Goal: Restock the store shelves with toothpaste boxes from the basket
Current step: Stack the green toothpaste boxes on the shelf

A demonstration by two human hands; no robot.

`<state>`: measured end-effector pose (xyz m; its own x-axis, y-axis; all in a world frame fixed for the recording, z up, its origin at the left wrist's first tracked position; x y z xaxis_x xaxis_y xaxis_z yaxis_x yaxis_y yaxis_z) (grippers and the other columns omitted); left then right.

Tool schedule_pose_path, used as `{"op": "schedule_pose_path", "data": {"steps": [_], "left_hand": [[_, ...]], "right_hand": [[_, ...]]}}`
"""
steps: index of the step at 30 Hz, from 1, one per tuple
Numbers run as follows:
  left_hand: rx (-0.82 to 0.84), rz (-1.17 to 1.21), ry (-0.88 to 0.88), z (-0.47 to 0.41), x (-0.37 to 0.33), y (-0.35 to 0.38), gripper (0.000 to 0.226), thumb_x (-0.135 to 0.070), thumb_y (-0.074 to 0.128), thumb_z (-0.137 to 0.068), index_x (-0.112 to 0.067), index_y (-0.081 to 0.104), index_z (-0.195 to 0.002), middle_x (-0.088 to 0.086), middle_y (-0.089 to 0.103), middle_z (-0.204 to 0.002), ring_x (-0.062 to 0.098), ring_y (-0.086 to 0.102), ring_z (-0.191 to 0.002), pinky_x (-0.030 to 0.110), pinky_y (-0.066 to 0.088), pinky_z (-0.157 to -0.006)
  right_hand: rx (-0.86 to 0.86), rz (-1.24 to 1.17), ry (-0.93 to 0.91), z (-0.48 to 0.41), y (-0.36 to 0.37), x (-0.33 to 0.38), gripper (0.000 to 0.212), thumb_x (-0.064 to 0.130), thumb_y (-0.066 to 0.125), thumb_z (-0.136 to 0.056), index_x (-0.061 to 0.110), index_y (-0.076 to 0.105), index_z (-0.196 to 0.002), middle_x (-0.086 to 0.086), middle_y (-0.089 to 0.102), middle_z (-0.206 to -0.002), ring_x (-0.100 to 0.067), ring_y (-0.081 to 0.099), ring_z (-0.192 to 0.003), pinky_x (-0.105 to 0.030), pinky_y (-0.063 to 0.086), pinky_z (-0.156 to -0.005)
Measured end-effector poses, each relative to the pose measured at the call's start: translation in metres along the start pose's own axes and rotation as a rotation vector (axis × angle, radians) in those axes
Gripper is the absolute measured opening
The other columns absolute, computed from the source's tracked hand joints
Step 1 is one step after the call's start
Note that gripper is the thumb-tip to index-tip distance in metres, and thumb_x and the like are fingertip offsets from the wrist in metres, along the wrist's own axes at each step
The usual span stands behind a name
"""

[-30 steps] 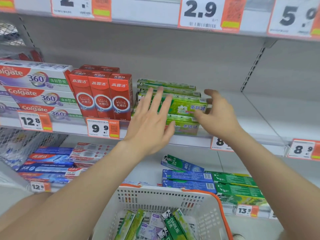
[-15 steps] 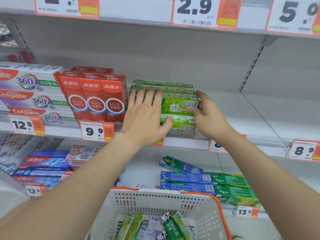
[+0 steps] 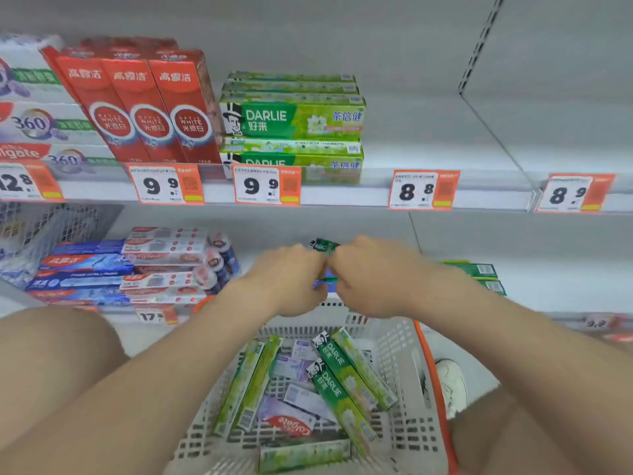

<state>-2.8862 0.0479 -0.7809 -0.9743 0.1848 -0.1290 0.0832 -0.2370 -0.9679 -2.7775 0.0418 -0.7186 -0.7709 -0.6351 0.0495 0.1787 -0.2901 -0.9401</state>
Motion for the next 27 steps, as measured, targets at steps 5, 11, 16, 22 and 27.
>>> {"op": "schedule_pose_path", "data": {"steps": [5,11,16,22,27], "left_hand": [[0.567,-0.085,0.012,0.016,-0.012,0.130,0.045,-0.036,0.058,-0.100,-0.018,0.057,-0.141,0.009,0.059,-0.141,0.032,0.061,-0.124,0.044,0.054,-0.103],[0.611,-0.166,0.153,0.028,-0.040,0.232,0.030,-0.018,0.057,-0.103,-0.010,0.055,-0.132,0.014,0.061,-0.134,0.032,0.060,-0.118,0.045,0.051,-0.101],[0.474,-0.365,0.345,0.003,-0.060,0.286,0.087,-0.005,0.063,-0.100,-0.013,0.007,-0.167,0.013,0.007,-0.174,0.035,0.004,-0.161,0.064,0.018,-0.125],[0.447,-0.260,0.295,-0.001,-0.048,0.314,0.111,0.009,0.070,-0.084,-0.017,-0.001,-0.166,0.010,-0.002,-0.173,0.036,0.018,-0.154,0.045,0.048,-0.109],[0.433,-0.340,0.279,-0.005,-0.037,0.316,0.111,-0.012,0.078,-0.087,-0.011,0.000,-0.165,0.015,0.020,-0.168,0.035,0.029,-0.147,0.045,0.038,-0.116]], "right_hand": [[0.455,0.155,-0.095,0.019,0.096,0.010,0.020,0.008,0.049,-0.097,0.014,0.056,-0.114,0.000,0.051,-0.091,-0.024,0.061,-0.084,-0.037,0.052,-0.066],[0.516,0.192,-0.151,0.021,0.128,0.012,0.026,0.008,0.052,-0.099,0.011,0.060,-0.123,-0.006,0.061,-0.107,-0.020,0.058,-0.074,-0.031,0.041,-0.053],[0.550,0.142,-0.098,0.010,0.139,-0.013,0.026,0.011,0.051,-0.101,0.011,0.059,-0.125,-0.006,0.063,-0.109,-0.019,0.055,-0.075,-0.030,0.037,-0.055],[0.573,0.147,-0.044,0.001,0.148,-0.036,0.028,0.011,0.049,-0.101,0.015,0.057,-0.128,-0.004,0.060,-0.109,-0.021,0.059,-0.082,-0.035,0.046,-0.065],[0.566,0.160,-0.053,-0.007,0.147,-0.040,0.042,0.011,0.048,-0.102,0.017,0.050,-0.143,-0.008,0.060,-0.127,-0.028,0.064,-0.105,-0.033,0.041,-0.060]]}}
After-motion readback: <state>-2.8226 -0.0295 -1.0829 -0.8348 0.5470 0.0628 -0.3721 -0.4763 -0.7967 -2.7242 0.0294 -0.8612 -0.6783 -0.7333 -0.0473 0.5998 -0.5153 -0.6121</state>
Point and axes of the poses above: each hand's wrist, its own z-axis away from the middle knuckle, its own y-axis out of the palm, x = y × z, the point moved 6 cm from there along -z, towards the middle knuckle
